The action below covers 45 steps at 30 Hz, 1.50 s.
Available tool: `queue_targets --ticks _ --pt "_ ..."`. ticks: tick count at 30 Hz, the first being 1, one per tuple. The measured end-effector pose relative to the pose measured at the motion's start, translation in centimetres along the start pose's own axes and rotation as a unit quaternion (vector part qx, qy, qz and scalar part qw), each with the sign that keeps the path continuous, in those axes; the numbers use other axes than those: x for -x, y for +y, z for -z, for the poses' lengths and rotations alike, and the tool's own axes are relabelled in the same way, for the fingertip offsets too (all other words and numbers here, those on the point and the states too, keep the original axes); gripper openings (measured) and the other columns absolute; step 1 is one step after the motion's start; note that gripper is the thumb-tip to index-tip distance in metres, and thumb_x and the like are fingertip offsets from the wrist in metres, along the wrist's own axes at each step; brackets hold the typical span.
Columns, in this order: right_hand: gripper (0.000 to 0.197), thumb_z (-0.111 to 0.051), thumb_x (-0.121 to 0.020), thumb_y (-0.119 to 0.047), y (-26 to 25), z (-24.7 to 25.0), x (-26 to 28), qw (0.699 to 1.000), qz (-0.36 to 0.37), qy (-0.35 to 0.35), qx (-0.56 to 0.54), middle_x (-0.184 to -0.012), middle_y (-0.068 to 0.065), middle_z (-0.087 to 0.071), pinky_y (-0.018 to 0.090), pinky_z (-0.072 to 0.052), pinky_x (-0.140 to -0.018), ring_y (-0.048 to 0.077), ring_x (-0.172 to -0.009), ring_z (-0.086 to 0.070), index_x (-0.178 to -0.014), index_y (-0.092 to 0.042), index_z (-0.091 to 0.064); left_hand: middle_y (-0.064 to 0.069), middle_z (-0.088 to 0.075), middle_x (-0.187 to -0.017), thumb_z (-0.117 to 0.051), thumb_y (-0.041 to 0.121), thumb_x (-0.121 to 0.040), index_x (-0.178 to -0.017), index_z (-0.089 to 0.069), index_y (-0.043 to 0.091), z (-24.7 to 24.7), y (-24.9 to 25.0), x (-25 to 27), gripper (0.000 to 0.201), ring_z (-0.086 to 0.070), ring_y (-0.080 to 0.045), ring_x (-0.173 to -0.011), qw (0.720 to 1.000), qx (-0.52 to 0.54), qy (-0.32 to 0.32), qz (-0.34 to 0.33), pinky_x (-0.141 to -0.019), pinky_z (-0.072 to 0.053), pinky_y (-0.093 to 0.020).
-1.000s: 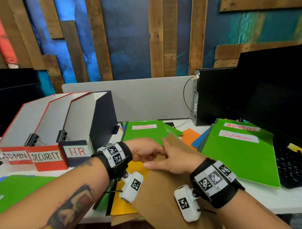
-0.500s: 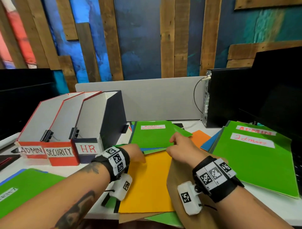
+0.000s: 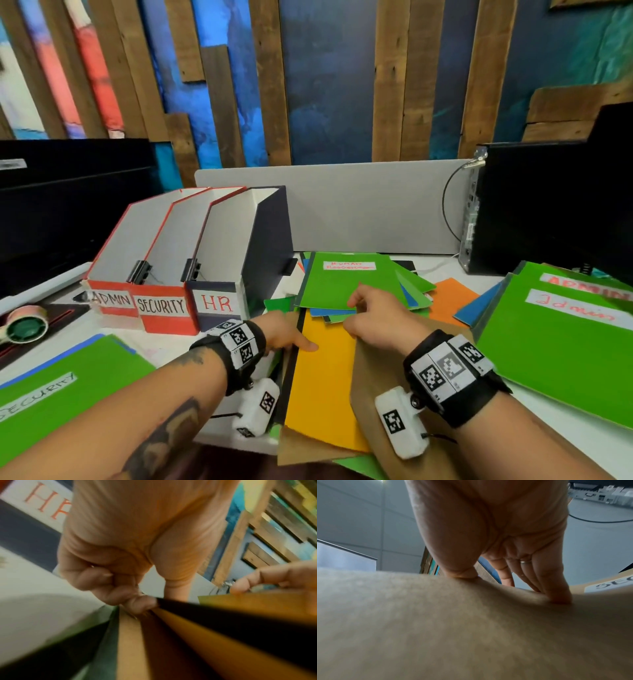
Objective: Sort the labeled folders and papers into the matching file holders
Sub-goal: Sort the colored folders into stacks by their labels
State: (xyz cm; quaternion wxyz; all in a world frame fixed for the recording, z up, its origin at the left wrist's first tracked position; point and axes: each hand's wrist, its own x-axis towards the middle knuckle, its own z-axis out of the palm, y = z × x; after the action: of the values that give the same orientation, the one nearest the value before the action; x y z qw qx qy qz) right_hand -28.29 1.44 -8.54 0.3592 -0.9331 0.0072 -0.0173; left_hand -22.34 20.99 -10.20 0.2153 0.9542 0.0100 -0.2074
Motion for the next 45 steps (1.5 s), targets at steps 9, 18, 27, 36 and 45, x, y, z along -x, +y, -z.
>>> queue_targets --ticks 9,18,27,36,45 --pt "0.033 -0.068 -0.071 -0.029 -1.7 -1.4 -1.3 0.998 0.005 -0.045 -0.048 -0.095 0.002 -0.063 0.033 -0.049 -0.075 0.022 -0.084 -0.06 -0.102 -0.022 -0.061 -0.013 -0.067 -0.09 -0.059 0.004 -0.095 -0.095 -0.063 0.005 1.8 -1.1 1.2 0.004 -0.066 -0.026 -0.077 0.923 0.383 -0.022 0.017 -0.063 -0.055 -0.032" --pt "0.029 -0.069 -0.077 -0.028 -1.3 -1.9 -1.4 0.998 0.005 -0.056 -0.033 -0.103 0.005 -0.066 0.04 -0.054 -0.086 0.025 -0.098 -0.064 -0.104 -0.021 -0.062 -0.016 -0.046 -0.149 -0.049 0.019 -0.104 -0.143 -0.046 0.003 8.1 0.1 0.4 0.042 -0.045 -0.033 -0.138 0.99 -0.058 0.066 0.109 -0.115 -0.032 -0.042" --pt "0.048 -0.062 -0.06 -0.042 -1.7 -2.4 -1.0 0.999 -0.003 -0.049 -0.005 -0.097 0.002 -0.063 0.04 -0.054 -0.079 0.023 -0.088 -0.063 -0.105 -0.028 -0.057 -0.006 -0.046 -0.088 -0.055 0.014 -0.101 -0.102 -0.059 0.008 10.1 0.0 2.2 0.006 -0.051 -0.025 -0.096 0.983 -0.057 0.172 0.009 -0.091 -0.044 -0.032" --pt "0.037 -0.068 -0.076 -0.032 -1.5 -2.3 -1.2 0.999 -0.003 -0.04 -0.005 -0.098 -0.002 -0.061 0.038 -0.054 -0.08 0.02 -0.089 -0.063 -0.11 -0.027 -0.055 -0.01 -0.061 -0.116 -0.061 0.004 -0.095 -0.111 -0.061 0.014 8.5 -0.6 5.4 0.019 -0.061 -0.024 -0.096 0.98 0.106 0.142 -0.087 -0.092 -0.056 -0.041" --pt "0.048 -0.062 -0.056 -0.048 -1.3 -2.8 -1.4 0.999 -0.014 -0.043 0.026 -0.1 0.0 -0.063 0.042 -0.056 -0.085 0.023 -0.092 -0.064 -0.1 -0.03 -0.054 -0.007 -0.063 -0.097 -0.06 0.004 -0.093 -0.081 -0.059 0.024 14.0 2.6 10.4 0.023 -0.06 -0.022 -0.085 0.927 0.115 0.306 -0.183 -0.072 -0.055 -0.037"
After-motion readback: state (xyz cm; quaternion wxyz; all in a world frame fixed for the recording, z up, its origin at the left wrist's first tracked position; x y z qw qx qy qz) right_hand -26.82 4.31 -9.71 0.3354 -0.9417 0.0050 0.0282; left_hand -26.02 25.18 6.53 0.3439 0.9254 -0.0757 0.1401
